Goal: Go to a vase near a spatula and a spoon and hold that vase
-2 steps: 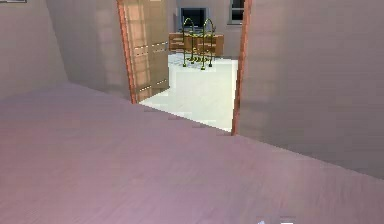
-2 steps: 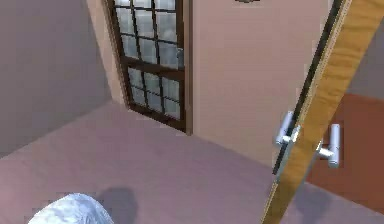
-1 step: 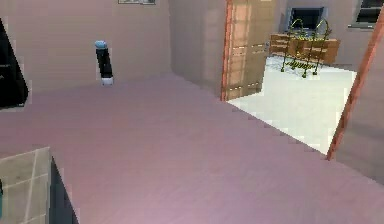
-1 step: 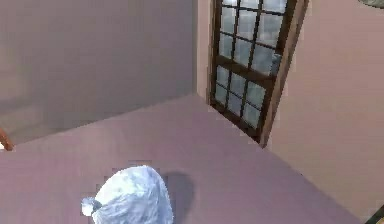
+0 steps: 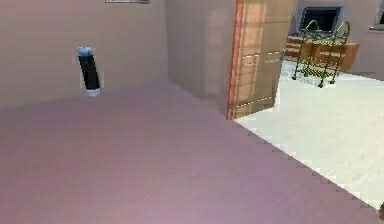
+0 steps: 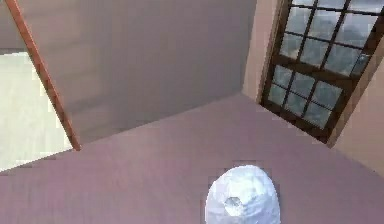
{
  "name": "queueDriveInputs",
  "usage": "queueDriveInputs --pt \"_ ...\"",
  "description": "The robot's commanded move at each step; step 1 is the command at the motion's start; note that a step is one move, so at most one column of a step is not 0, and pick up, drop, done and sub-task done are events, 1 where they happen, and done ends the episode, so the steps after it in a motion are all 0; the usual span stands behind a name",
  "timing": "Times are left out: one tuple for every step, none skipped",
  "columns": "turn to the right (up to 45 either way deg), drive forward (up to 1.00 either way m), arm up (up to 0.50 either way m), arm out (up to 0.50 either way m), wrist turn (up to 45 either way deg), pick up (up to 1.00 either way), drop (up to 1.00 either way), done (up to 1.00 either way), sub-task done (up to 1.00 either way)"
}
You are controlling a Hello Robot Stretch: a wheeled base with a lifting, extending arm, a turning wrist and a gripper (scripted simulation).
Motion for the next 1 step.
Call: queueDriveInputs --pt "-45.0 0.00 0.00 0.00 0.0 0.00 0.00 0.00 0.00"
